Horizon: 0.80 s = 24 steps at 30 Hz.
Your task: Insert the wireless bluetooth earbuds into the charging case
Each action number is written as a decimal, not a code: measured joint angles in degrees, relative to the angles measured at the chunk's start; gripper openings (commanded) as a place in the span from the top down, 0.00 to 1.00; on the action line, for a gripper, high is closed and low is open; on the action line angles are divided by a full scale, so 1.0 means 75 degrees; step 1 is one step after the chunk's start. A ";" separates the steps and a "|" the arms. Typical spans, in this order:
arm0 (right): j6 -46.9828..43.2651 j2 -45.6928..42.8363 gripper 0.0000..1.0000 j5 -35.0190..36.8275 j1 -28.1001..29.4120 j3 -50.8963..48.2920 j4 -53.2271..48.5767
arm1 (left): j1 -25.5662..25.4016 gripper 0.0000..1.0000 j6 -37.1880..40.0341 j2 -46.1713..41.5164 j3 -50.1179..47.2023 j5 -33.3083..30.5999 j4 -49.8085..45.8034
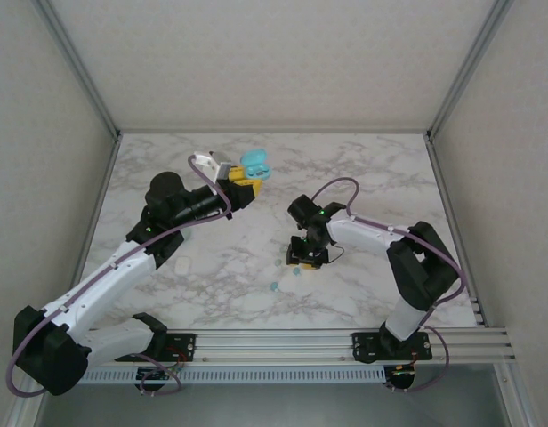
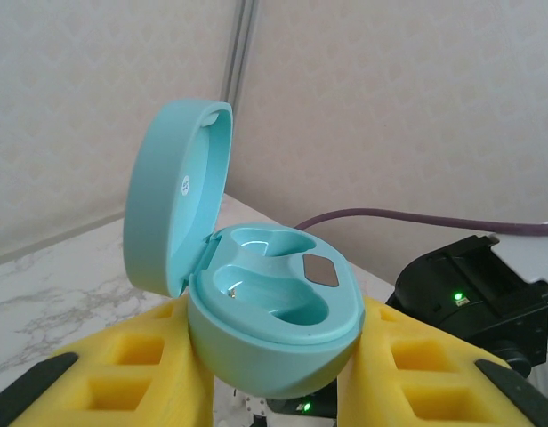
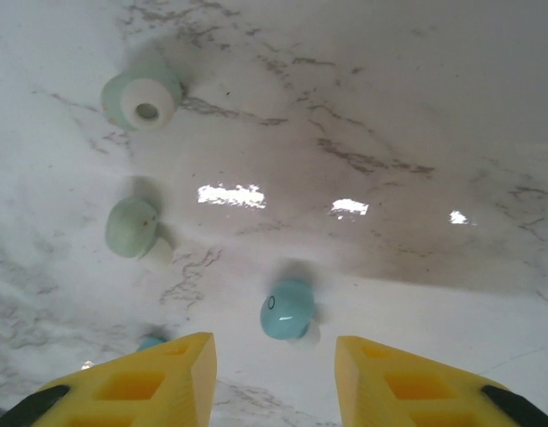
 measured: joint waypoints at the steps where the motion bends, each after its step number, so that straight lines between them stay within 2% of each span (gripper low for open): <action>1: 0.0026 0.0079 0.61 0.0122 0.0055 0.0073 -0.0067 | 0.0000 0.74 0.0017 0.0000 0.0000 0.0000 -0.0003; 6: 0.0178 0.0370 0.63 0.0536 0.0347 0.0294 -0.0265 | -0.0003 0.74 0.0055 -0.0055 -0.0003 -0.0050 -0.0041; 24: 0.0504 0.0909 0.69 0.0828 0.0708 0.0618 -0.0446 | -0.0003 0.74 0.0224 -0.0356 -0.0017 -0.0169 -0.0350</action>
